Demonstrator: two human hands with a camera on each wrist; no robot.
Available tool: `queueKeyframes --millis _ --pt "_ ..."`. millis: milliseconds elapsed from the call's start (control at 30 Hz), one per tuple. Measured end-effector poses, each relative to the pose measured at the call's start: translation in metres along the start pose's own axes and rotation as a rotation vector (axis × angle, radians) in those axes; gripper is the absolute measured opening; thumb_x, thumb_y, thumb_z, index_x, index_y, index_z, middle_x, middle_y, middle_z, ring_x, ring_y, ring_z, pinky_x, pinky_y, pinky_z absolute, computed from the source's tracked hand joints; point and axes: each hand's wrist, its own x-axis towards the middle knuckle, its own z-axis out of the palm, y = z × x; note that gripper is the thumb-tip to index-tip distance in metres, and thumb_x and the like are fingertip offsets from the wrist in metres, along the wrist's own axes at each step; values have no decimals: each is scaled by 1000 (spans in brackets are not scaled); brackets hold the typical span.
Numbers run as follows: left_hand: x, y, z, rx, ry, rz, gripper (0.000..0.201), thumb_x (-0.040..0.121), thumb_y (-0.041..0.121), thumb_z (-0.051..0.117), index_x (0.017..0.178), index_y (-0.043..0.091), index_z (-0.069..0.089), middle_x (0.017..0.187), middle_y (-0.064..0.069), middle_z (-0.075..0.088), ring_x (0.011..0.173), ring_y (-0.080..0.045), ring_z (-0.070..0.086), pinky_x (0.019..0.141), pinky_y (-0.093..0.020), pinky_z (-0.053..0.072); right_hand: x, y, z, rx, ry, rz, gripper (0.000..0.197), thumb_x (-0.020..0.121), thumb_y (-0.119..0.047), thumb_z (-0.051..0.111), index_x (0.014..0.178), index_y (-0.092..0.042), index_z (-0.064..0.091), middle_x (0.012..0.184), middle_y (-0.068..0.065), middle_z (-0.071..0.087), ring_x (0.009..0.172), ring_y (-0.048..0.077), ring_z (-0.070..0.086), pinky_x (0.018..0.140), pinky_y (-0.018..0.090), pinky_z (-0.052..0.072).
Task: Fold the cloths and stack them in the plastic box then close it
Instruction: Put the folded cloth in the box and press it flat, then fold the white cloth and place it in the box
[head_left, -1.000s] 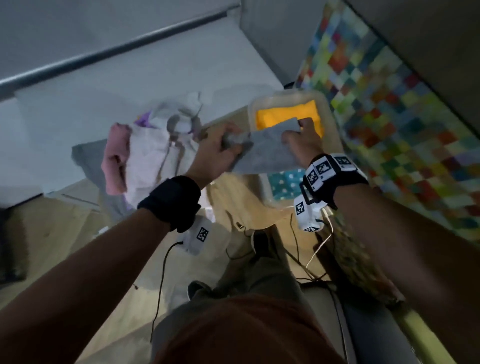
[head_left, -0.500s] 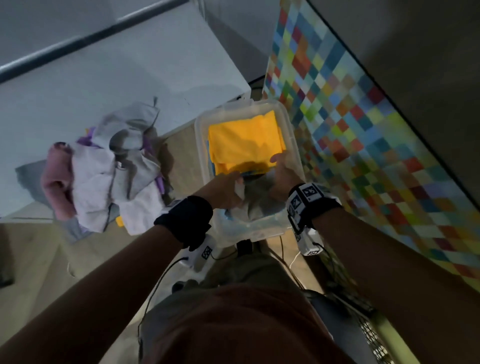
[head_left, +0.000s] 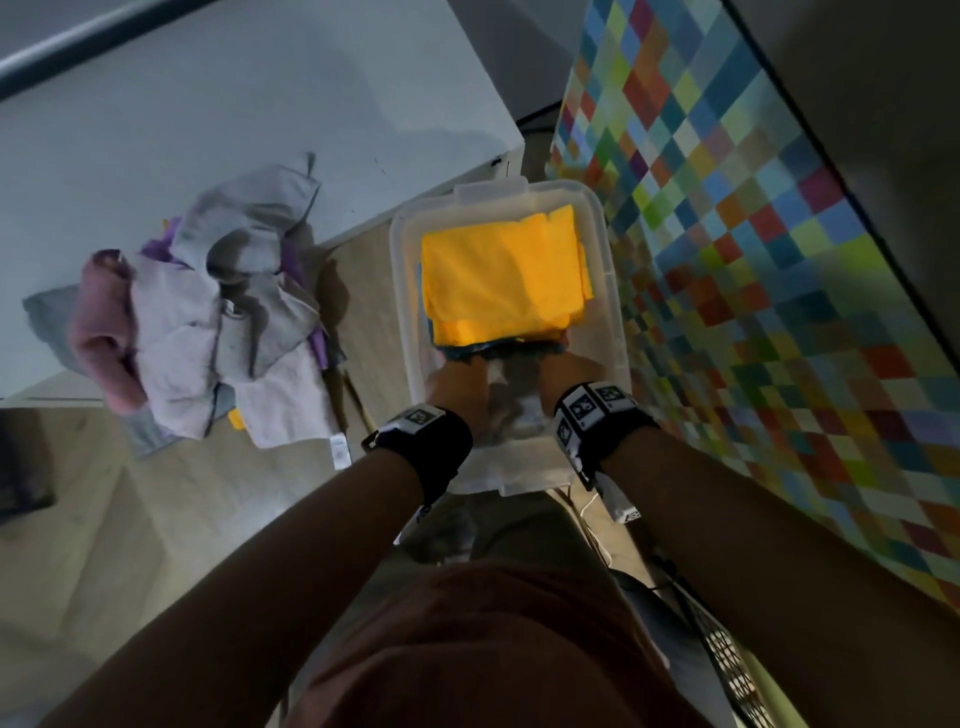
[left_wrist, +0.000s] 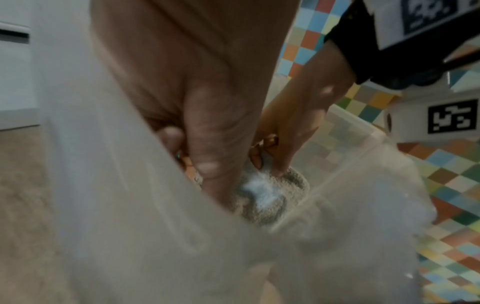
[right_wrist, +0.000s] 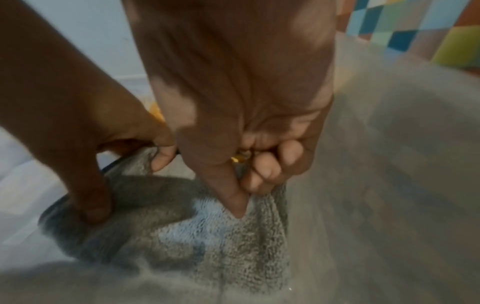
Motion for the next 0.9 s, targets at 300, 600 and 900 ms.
queueKeyframes --millis 300,600,900 --pt "3 -16 -33 -183 -332 154 31 82 20 76 59 8 59 57 -5 55 56 -21 54 60 -32 43 0 -1 -28 311 -87 17 30 96 -25 61 72 -11 52 79 7 58 73 24 56 69 29 40" --pt "-38 -69 -87 -574 39 185 18 87 26 69 93 10 65 53 -3 61 30 -7 44 34 -16 36 -34 -39 -60 506 -2 11 26 85 -15 68 66 -22 51 66 -1 58 55 12 58 49 22 48" --pt "-114 -241 -57 -652 329 -12 11 85 19 64 90 10 66 66 -5 66 46 -8 59 47 -17 45 -84 -192 -93 610 95 -87 18 82 -16 56 77 -4 68 71 8 71 55 21 61 43 20 40"
